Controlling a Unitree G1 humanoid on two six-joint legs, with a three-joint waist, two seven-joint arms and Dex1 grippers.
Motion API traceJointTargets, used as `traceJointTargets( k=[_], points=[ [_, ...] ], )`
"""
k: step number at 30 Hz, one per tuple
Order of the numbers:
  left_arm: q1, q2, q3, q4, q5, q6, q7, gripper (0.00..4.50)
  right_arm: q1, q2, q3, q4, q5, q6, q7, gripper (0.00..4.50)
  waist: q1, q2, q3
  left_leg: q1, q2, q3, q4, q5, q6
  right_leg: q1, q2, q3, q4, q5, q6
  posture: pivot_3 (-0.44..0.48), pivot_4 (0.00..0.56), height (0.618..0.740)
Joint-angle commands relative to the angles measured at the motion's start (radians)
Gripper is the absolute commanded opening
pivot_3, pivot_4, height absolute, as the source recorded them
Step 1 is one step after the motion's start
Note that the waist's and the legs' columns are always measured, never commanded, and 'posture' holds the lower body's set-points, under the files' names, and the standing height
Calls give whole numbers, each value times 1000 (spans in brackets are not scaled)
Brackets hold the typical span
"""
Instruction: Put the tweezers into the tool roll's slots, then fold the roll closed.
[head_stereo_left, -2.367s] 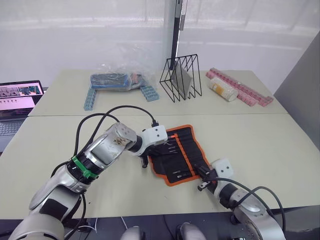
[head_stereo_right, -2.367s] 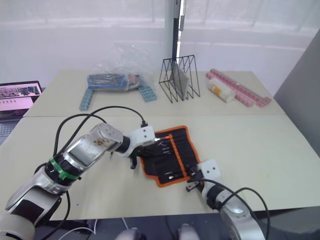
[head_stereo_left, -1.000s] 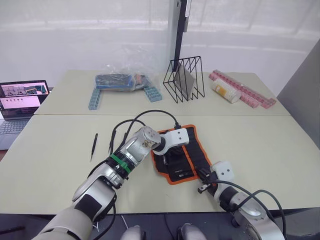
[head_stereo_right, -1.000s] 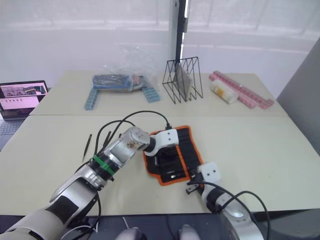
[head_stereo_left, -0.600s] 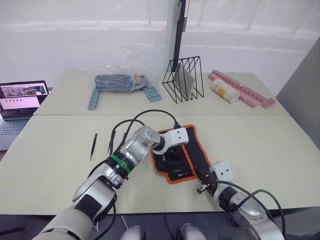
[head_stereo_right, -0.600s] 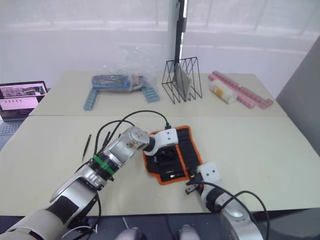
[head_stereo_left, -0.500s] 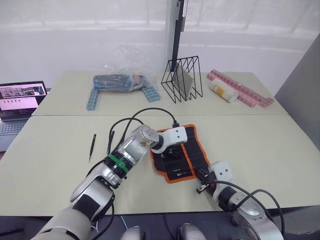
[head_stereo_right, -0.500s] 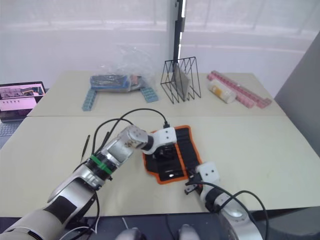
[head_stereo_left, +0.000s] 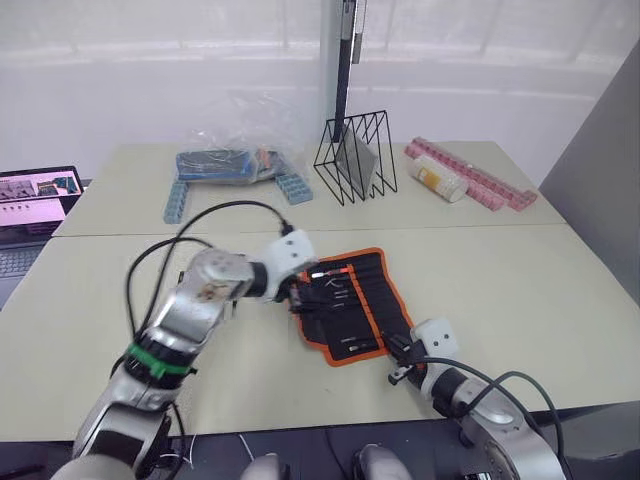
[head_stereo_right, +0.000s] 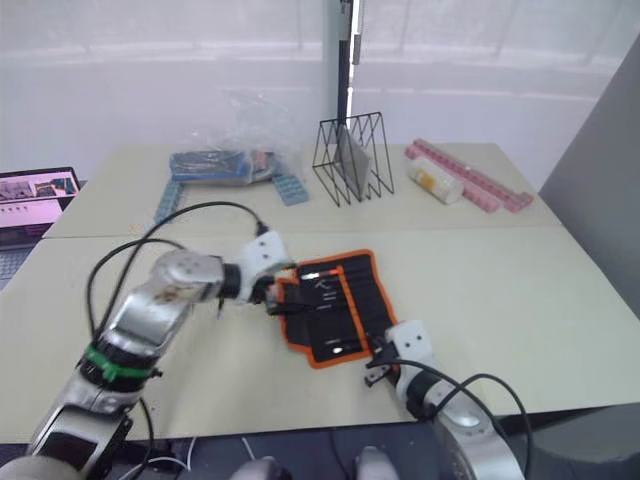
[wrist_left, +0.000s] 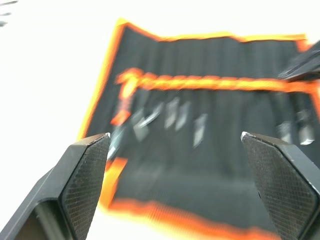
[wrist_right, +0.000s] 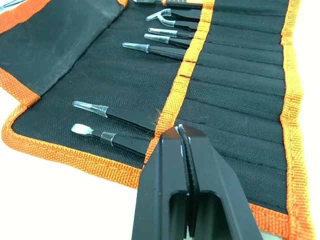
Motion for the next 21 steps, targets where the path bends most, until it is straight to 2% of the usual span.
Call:
traceJointTargets(
  k=[1, 3, 5, 7, 10, 13, 15, 17, 21],
  points=[
    [105, 35, 172, -87, -67, -26, 42, 4451, 7, -18, 12, 54, -5, 42, 19, 0, 4, 0, 0, 0, 0, 0, 0, 0, 0, 0, 0, 0, 0, 0, 0, 0, 150, 724],
    [178, 46, 248, -118, -104, -23, 61, 4451, 0, -24, 8, 60, -4, 42, 27, 0, 5, 0, 0, 0, 0, 0, 0, 0, 0, 0, -1, 0, 0, 0, 0, 0, 150, 724],
    [301, 46, 371, -150, -149, -26, 80, 4451, -12, -34, 1, 71, -2, 40, 38, 0, 5, 0, 0, 0, 0, 0, 0, 0, 0, 0, -1, 0, 0, 0, 0, 0, 150, 724],
    [423, 18, 489, -200, -188, -8, 122, 4451, -22, -43, -4, 81, -1, 37, 50, 0, 1, 0, 0, 0, 0, 0, 0, 0, 0, 0, -2, 0, 0, 0, 0, 0, 150, 724],
    [595, -21, 588, -268, -205, -53, 169, 4451, -26, -55, -13, 94, 2, 30, 65, 0, 4, -1, 0, 0, 2, 0, -1, 0, 0, 0, -2, -1, -1, 0, 0, 0, 150, 724],
    [728, -109, 704, -346, -276, -49, 233, 4451, -30, -64, -21, 105, 5, 26, 79, 0, 9, -2, -1, 0, 2, -1, -1, 0, -1, 1, -5, -1, -3, 0, 0, 0, 150, 724],
    [850, -172, 748, -403, -277, -93, 263, 4451, -33, -71, -24, 112, 4, 24, 91, 0, 13, -3, -2, 0, 3, -1, -1, 0, -1, 2, -14, -1, -4, 1, -1, 0, 150, 724],
    [954, -246, 781, -453, -281, -136, 306, 4451, -37, -78, -24, 119, 4, 22, 103, 0, 14, -5, -3, 1, 3, -1, -2, 0, -1, 4, -15, -1, -5, 0, -1, 0, 150, 724],
    [1045, -312, 794, -491, -286, -181, 368, 4451, -43, -84, -24, 127, 4, 22, 119, 0, 28, -4, -2, 5, 3, -3, -2, -1, -1, 12, -15, -4, -12, 0, -1, 0, 150, 724]
  ],
)
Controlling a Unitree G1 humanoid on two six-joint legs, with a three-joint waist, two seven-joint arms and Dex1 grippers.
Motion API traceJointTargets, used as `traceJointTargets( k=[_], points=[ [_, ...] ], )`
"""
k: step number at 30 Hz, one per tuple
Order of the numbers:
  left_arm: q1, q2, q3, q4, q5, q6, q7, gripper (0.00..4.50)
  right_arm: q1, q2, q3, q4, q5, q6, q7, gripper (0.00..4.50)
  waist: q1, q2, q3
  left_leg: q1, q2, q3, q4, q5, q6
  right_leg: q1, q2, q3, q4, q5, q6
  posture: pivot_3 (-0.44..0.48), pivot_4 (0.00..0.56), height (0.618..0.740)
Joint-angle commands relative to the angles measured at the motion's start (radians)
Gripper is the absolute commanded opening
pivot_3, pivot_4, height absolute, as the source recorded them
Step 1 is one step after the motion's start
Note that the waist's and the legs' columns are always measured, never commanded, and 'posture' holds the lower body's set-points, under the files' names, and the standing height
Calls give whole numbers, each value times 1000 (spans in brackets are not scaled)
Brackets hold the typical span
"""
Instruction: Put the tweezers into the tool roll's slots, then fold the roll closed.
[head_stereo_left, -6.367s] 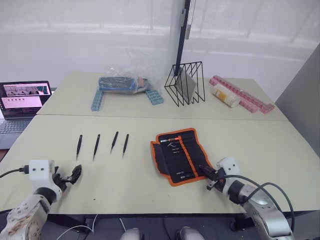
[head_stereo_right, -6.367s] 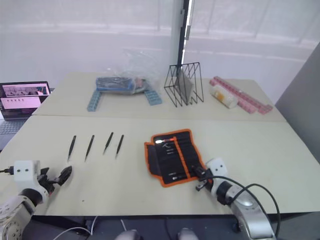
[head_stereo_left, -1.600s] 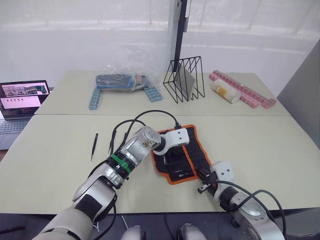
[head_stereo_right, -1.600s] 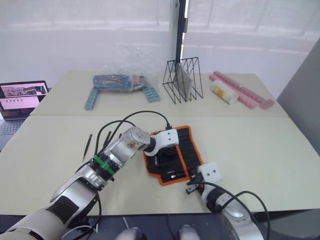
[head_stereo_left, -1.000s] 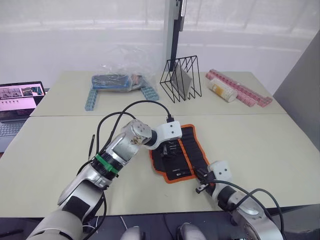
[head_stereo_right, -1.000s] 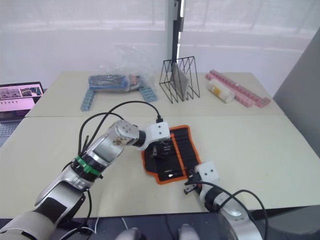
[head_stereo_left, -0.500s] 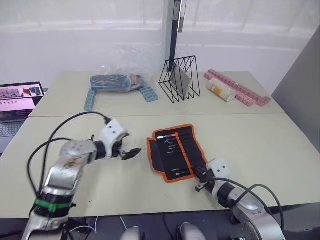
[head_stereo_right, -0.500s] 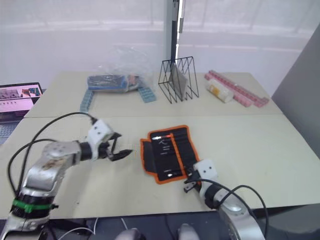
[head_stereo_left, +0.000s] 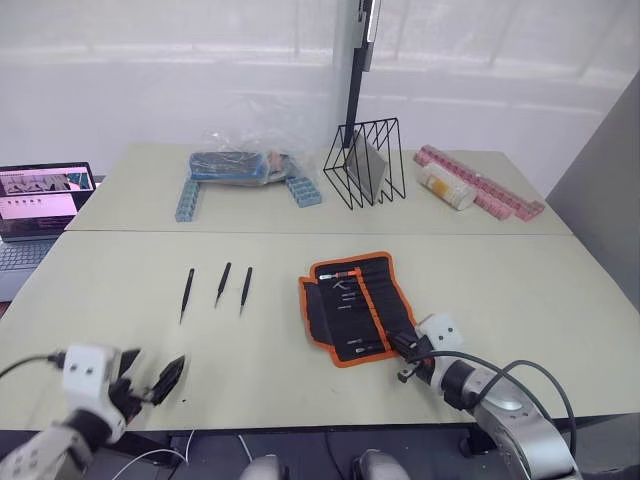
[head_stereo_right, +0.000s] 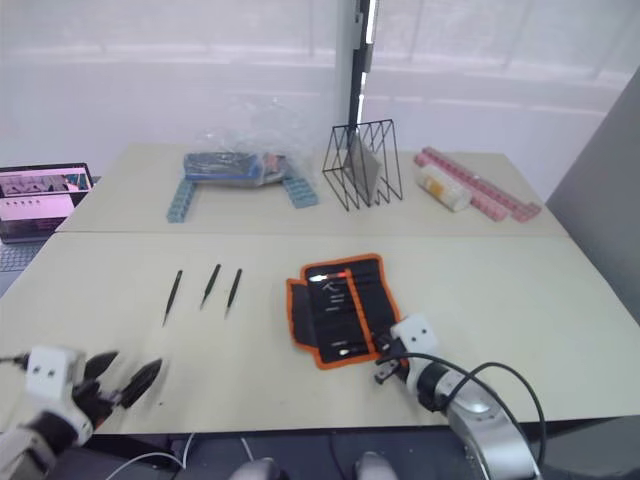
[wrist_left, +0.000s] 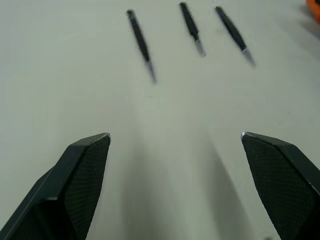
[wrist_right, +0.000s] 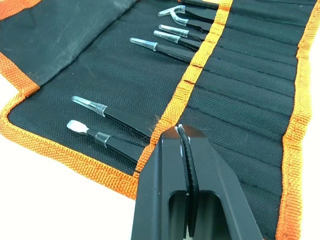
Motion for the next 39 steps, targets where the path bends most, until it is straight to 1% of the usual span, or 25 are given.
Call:
traceJointTargets(
  k=[1, 2, 3, 5, 7, 9, 14, 19, 21, 24, 26, 29, 33, 36, 39],
  points=[
    [50, -30, 15, -76, -2, -69, 58, 4451, 13, -11, 18, 47, -6, 23, 17, 0, 4, 0, 0, 4, 2, -1, 0, 0, 0, 3, 1, -2, -5, -1, -2, 0, 150, 724],
    [68, -41, 9, -82, 8, -81, 73, 4451, 11, -13, 20, 50, -5, 24, 21, 0, 3, 0, 0, 7, 2, -1, -1, 0, 0, 6, 1, -2, -6, -4, -7, 0, 150, 724],
    [79, -44, 4, -85, 12, -89, 85, 4451, 10, -13, 21, 51, -6, 24, 24, 0, 3, 0, 0, 7, 2, 0, -1, -1, 0, 6, 1, -2, -6, -5, -8, 0, 150, 724],
    [101, -59, -11, -97, 10, -92, 113, 4451, 8, -14, 20, 55, -6, 22, 29, 0, 2, 0, 0, 8, 2, 1, -1, -1, 1, 6, 2, -1, -6, -6, -7, 0, 150, 724],
    [114, -63, -28, -106, 7, -89, 132, 4451, 6, -13, 19, 59, -8, 21, 33, 0, 1, -1, 0, 8, 2, 2, -2, -2, 2, 6, 4, -2, -6, -4, -2, 0, 150, 724],
    [116, -57, -43, -109, 6, -89, 145, 4451, 5, -12, 20, 62, -9, 21, 36, 0, 0, -1, 0, 8, 2, 2, -2, -3, 2, 8, 11, -2, -6, -3, -1, 0, 150, 724],
    [69, -15, -77, -80, 11, -75, 177, 4451, 2, -8, 20, 72, -12, 15, 39, 0, 1, -1, 0, 9, 5, 2, -2, -4, 2, 8, 13, 0, -6, -5, -4, 0, 150, 724],
    [-50, 58, -135, -1, 33, -17, 218, 4451, 2, -1, 20, 79, -13, 7, 33, 0, 1, 0, 0, 10, 6, 3, -2, -4, 2, 6, 14, 0, -6, -5, -4, 0, 150, 724],
    [-103, 102, -178, 51, 72, -2, 230, 4451, 4, 3, 20, 80, -13, 5, 30, 0, 0, 0, 0, 10, 6, 3, -2, -4, 2, 7, 14, -1, -5, -4, -3, 0, 150, 724],
    [-173, 129, -212, 116, 85, 22, 251, 4451, 6, 8, 21, 81, -14, 1, 25, 0, 0, -1, 0, 10, 6, 3, -3, -4, 1, 6, 14, -1, -4, -3, -3, 0, 150, 724],
    [-227, 156, -256, 170, 115, 35, 261, 4451, 8, 13, 21, 79, -15, 0, 20, 0, 0, 0, 0, 10, 6, 3, -4, -4, 1, 6, 14, -1, -4, -3, -3, 0, 150, 724],
    [-322, 164, -286, 250, 127, 59, 290, 4451, 10, 17, 22, 77, -18, -3, 15, 0, 3, 2, 0, 11, 6, 3, -6, -3, 0, 6, 10, 0, -5, -2, -4, 0, 150, 724],
    [-407, 178, -345, 334, 152, 75, 294, 4451, 9, 20, 26, 75, -19, -4, 8, 0, 4, 4, -1, 12, 6, 2, -6, -3, 0, 5, 8, 0, -5, -2, -4, 0, 150, 724],
    [-468, 175, -380, 392, 168, 76, 306, 4451, 7, 21, 28, 73, -18, -4, 7, 0, 6, 8, -4, 12, 6, 2, -6, -3, 0, 6, 6, 0, -5, -2, -4, 0, 150, 724],
    [-521, 159, -392, 433, 174, 90, 328, 4451, 4, 21, 31, 70, -16, -2, 6, 0, 7, 12, -6, 12, 5, 2, -7, -3, 0, 6, 5, 0, -5, -2, -4, 0, 150, 724]
  ],
)
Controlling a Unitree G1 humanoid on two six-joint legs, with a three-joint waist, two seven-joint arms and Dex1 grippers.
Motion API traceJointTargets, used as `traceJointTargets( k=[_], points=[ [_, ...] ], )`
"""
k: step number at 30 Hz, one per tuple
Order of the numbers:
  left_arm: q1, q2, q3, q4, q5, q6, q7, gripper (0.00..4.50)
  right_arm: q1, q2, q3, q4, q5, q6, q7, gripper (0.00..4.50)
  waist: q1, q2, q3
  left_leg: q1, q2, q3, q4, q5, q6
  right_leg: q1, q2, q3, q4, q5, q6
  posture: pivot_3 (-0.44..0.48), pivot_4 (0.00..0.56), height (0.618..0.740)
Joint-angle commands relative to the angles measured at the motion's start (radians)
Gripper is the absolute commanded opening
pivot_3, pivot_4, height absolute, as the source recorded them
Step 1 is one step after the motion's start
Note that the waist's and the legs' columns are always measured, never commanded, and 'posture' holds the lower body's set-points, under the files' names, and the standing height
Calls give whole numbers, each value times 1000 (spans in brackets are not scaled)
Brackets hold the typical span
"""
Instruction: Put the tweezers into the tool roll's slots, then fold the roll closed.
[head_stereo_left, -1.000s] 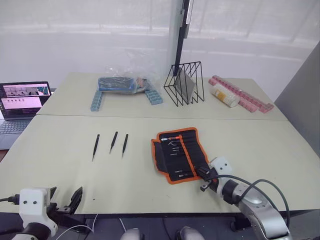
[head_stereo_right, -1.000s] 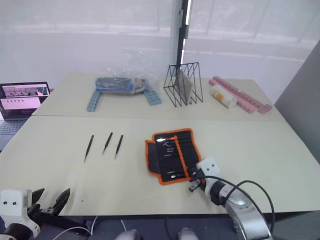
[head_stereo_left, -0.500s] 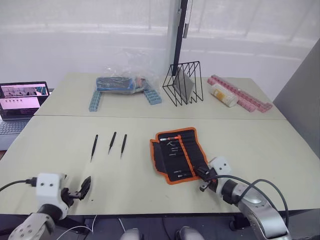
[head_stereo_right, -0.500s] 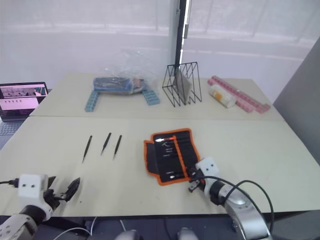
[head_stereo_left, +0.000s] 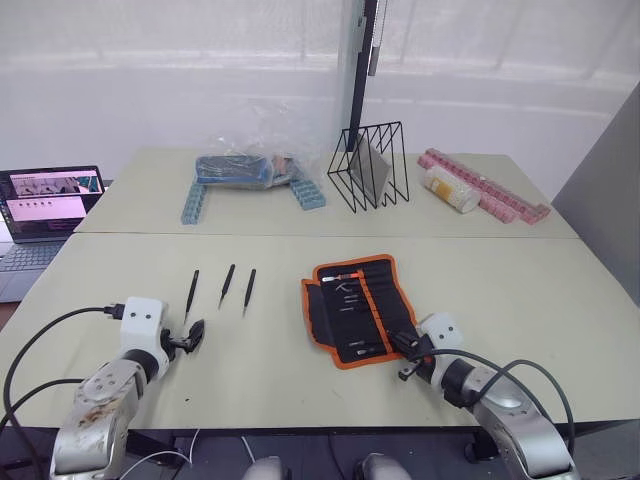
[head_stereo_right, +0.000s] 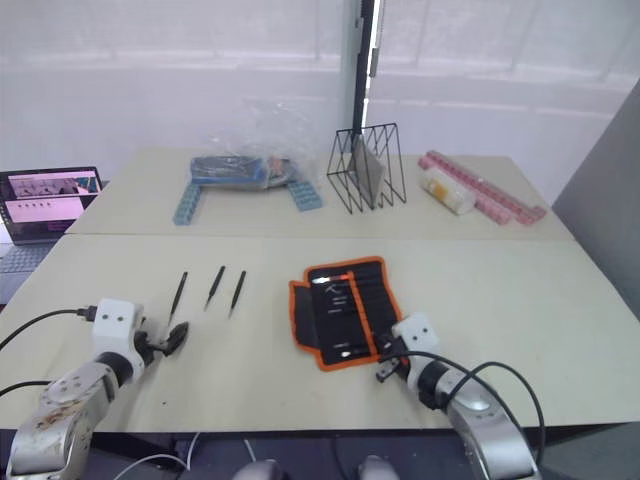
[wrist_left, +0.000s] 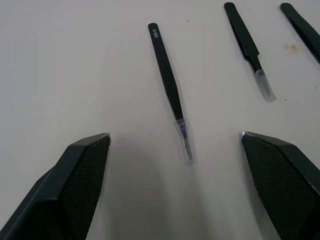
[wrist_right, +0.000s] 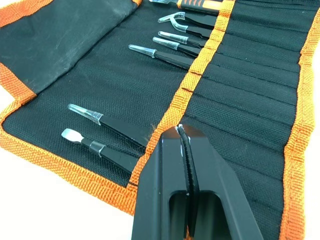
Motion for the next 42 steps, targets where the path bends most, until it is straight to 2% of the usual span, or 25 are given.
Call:
traceJointTargets(
  k=[1, 3, 6, 8, 9, 17, 30, 36, 42],
  points=[
    [-36, -18, -35, 67, 21, 30, 34, 4451, 16, 1, 27, 33, -15, 26, -2, 0, 0, 1, -1, 0, 0, 0, 0, 0, 0, 0, 0, 0, 0, 0, 0, 0, 150, 724],
    [-46, -29, -33, 84, 19, 32, 44, 4451, 16, 1, 28, 30, -14, 27, -4, 0, -1, 2, -1, 0, 0, 0, 0, 0, 0, 2, 0, 0, 0, 0, 0, 0, 150, 724],
    [-56, -42, -34, 97, 15, 26, 49, 3729, 17, 2, 28, 25, -14, 31, -8, 0, -1, 4, -2, 0, 0, 0, -1, 0, 0, 3, 0, 0, 0, 0, 0, 0, 150, 724],
    [-64, -47, -37, 104, 17, 23, 51, 2899, 20, 1, 28, 19, -12, 34, -10, 0, -1, 4, -2, 0, 0, 0, -1, 0, 0, 3, 0, 0, 0, 0, 0, 0, 150, 724],
    [-67, -48, -38, 109, 18, 20, 51, 2690, 21, 0, 28, 16, -12, 35, -11, 0, -1, 4, -3, 0, 0, 0, -1, 0, 0, 3, 0, 0, 0, 0, 0, 0, 150, 724],
    [-86, -49, -28, 150, 19, 6, 66, 36, 27, -2, 26, 6, -10, 39, -15, 0, -3, 5, -3, 0, 0, 0, -3, 1, -1, 2, 3, -2, 0, 0, 0, 0, 150, 724],
    [-71, -28, -4, 122, 19, -53, 63, 36, 36, -4, 28, -2, -9, 43, -15, 0, -4, 5, -3, 0, 0, 0, -7, 1, -2, -1, 3, 0, -1, 0, 0, 0, 150, 724],
    [-91, 78, 31, 33, -18, -104, -33, 36, 31, -8, 29, 5, -12, 42, -13, 0, -6, -4, 3, -2, 2, 0, -9, 2, -2, -3, 4, 1, -1, -2, -3, 0, 150, 724],
    [-177, 174, -59, -47, -72, -101, -205, 36, 25, -6, 36, 8, -15, 43, -12, 0, -4, -7, 6, -4, 3, -1, -12, 1, -4, -4, -1, 0, -4, -2, -4, 0, 150, 724]
  ],
)
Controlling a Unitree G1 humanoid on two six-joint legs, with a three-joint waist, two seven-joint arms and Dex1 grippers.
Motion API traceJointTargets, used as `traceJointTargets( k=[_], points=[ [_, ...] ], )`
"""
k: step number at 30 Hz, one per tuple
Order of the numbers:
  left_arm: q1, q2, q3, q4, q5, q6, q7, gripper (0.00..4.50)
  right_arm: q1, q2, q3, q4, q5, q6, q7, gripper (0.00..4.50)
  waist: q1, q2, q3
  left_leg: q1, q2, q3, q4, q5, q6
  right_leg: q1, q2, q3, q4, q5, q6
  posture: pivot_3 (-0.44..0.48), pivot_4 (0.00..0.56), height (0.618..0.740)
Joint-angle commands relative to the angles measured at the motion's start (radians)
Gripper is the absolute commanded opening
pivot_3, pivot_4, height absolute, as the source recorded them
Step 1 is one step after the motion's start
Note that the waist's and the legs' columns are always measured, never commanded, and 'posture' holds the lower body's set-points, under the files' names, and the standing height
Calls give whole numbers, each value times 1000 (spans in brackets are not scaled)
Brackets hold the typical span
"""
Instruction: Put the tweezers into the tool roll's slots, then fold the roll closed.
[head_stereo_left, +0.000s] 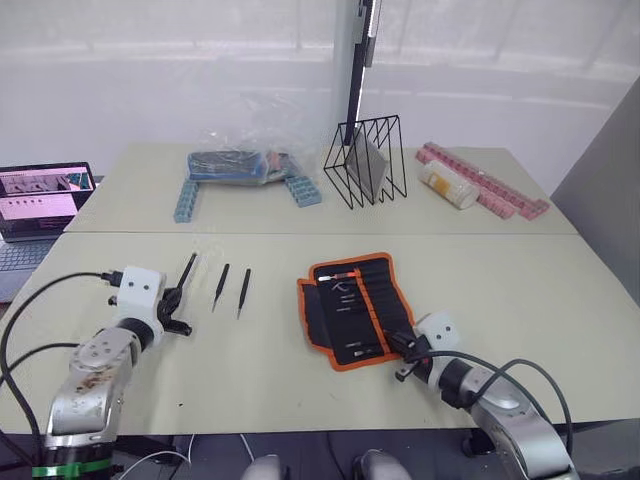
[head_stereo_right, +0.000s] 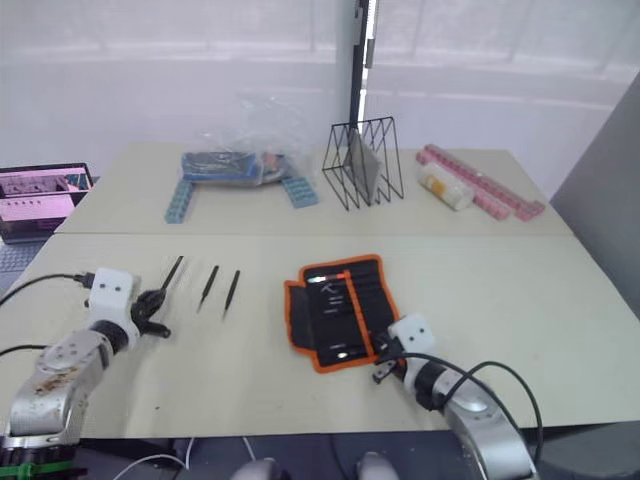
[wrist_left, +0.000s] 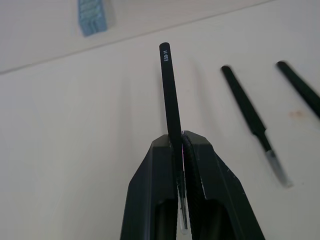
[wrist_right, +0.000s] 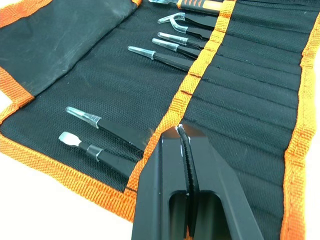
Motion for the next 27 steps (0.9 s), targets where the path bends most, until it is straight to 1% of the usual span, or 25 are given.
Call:
traceJointTargets(
  k=[1, 4, 6, 9, 12, 14, 16, 19, 22, 27],
  points=[
    [-77, 31, -62, -87, -52, 11, -97, 36, 19, -4, 25, 37, -15, 42, -2, 0, 1, 0, 0, 0, 0, 0, 0, 0, 0, 0, -1, 0, 0, 0, 0, 0, 150, 724],
    [-176, 42, -153, -118, -102, 77, -179, 36, 17, -1, 28, 34, -14, 46, -6, 0, -1, -1, 0, -2, -1, 0, 0, 0, 0, 0, -2, 0, -1, 0, 0, 0, 150, 724],
    [-212, 46, -183, -123, -116, 101, -203, 36, 16, 0, 29, 33, -14, 47, -7, 0, -3, 0, 1, -2, -1, 0, 0, 0, 0, 0, -2, 0, -1, 0, 0, 0, 150, 724],
    [-358, 37, -305, -105, -145, 194, -276, 36, 14, 3, 33, 28, -13, 51, -11, 0, -7, 1, 3, -2, -1, 0, -1, 0, 0, -1, -1, 0, -1, 0, 0, 0, 150, 724],
    [-436, 38, -413, -83, -135, 230, -339, 36, 12, 5, 36, 24, -14, 56, -16, 0, -7, 2, 4, -5, -1, 0, 0, 0, 0, -2, 5, -2, 0, 0, 1, 0, 150, 724],
    [-459, 50, -481, -78, -114, 217, -387, 36, 13, 6, 39, 17, -14, 60, -20, 0, -13, 4, 5, -4, -3, 0, 0, 0, 0, -2, 11, 0, 0, 0, 1, 0, 150, 724],
    [-469, 53, -515, -78, -100, 200, -411, 36, 16, 5, 42, 10, -14, 62, -24, 0, -17, 5, 6, -4, -3, 1, 0, 0, 0, -2, 12, 0, 0, 0, 1, 0, 150, 724],
    [-474, 100, -571, -94, -93, 230, -470, 36, 30, 5, 38, -7, -11, 68, -38, 0, -18, 5, 6, -6, -3, 0, 0, 0, 1, -4, 14, 0, 1, 0, 1, 0, 150, 724],
    [-473, 126, -602, -90, -71, 221, -491, 36, 47, 7, 35, -23, -8, 71, -51, 0, -17, 5, 6, -6, -3, 0, 1, 0, 1, -4, 14, -2, 1, -1, 2, 0, 150, 724],
    [-490, 137, -651, -74, -30, 214, -514, 36, 86, 10, 41, -59, -6, 74, -68, 0, -8, 5, 6, -6, -6, 0, 2, 0, 1, -3, 13, -3, 2, -2, 4, 0, 150, 724]
  ],
)
